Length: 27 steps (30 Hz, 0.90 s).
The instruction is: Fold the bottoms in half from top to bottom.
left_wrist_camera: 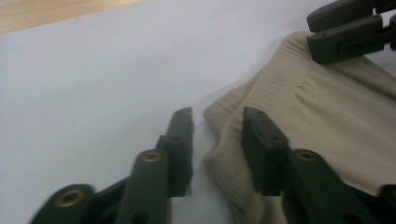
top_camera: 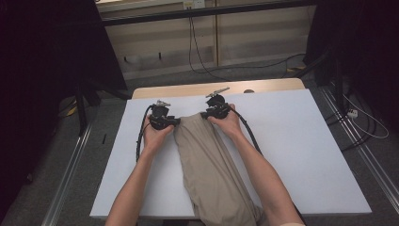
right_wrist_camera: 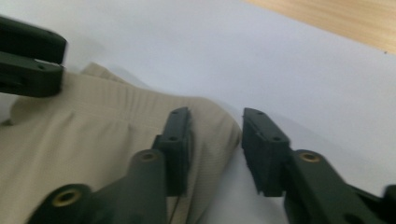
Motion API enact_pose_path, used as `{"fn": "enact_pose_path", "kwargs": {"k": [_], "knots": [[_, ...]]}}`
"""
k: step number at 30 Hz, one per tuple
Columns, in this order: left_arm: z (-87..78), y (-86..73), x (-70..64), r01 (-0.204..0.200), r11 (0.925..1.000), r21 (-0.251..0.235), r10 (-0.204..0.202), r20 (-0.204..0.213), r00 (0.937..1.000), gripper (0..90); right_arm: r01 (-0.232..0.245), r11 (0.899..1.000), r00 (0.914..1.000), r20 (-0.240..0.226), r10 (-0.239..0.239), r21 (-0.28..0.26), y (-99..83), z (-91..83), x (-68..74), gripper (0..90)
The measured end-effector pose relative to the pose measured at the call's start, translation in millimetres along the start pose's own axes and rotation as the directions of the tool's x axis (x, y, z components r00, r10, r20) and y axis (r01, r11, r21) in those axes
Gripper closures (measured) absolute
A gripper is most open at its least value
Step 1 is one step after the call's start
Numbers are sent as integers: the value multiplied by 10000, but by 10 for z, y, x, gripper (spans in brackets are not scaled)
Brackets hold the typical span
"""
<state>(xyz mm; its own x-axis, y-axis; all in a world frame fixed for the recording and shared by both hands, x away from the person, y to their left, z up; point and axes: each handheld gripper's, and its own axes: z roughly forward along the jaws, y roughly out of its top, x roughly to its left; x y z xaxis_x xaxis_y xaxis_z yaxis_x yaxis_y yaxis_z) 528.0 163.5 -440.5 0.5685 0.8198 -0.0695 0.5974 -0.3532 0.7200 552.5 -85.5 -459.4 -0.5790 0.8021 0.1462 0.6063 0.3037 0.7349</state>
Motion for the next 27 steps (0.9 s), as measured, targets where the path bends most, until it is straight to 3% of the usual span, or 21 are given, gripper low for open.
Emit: {"fn": "enact_pose_path", "kwargs": {"k": [2, 3, 5, 8, 9, 11, 16, 17, 18, 20, 25, 27], "knots": [[-52, -11, 38, 205, 9998, -3, -205, 48, 9998, 458, -404, 9992, 9988, -262, 404, -1, -23, 23, -26, 617], [-74, -28, 62, 322, 9995, -17, -321, 259, 9991, 459, -614, 9981, 9974, -382, 613, -23, -27, 29, -40, 621], [-95, -50, 81, 435, 9991, -31, -433, 283, 9987, 482, -719, 9974, 9943, -787, 721, 52, -28, 27, -61, 732], [-69, -186, 137, 1084, 9940, 136, -1092, 956, 9894, 531, -828, 9965, 9926, -888, 834, 103, -26, 25, -54, 785], [-31, -210, 132, 1112, 9932, 334, -1139, 982, 9886, 524, -784, 9968, 9930, -873, 792, 126, -22, 19, -58, 792], [6, -205, 102, 1239, 9923, 77, -1241, 972, 9875, 506, -879, 9960, 9922, -873, 888, 148, -22, 6, -72, 796], [95, -139, 10, 1246, 9921, 162, -1256, 1009, 9869, 652, -888, 9960, 9924, -845, 896, 124, -29, -39, -110, 797], [115, -127, -2, 1458, 9891, 206, -1472, 1333, 9801, 652, -888, 9960, 9924, -845, 896, 124, -29, -39, -110, 797], [154, -107, -10, 1747, 9842, 299, -1773, 1665, 9700, 754, -875, 9961, 9937, -696, 878, 77, -22, -79, -135, 799], [172, -78, -18, 1816, 9829, 307, -1841, 1897, 9644, 838, -946, 9955, 9923, -805, 940, -43, -13, -126, -161, 800], [172, 37, -56, 1933, 9809, -194, -1862, 1909, 9638, 856, -859, 9954, 9936, -777, 825, -416, 50, -300, -212, 801], [164, 81, -63, 1910, 9811, -300, -1820, 1897, 9648, 857, -1059, 9914, 9915, -836, 994, -765, 85, -377, -252, 801]]}}
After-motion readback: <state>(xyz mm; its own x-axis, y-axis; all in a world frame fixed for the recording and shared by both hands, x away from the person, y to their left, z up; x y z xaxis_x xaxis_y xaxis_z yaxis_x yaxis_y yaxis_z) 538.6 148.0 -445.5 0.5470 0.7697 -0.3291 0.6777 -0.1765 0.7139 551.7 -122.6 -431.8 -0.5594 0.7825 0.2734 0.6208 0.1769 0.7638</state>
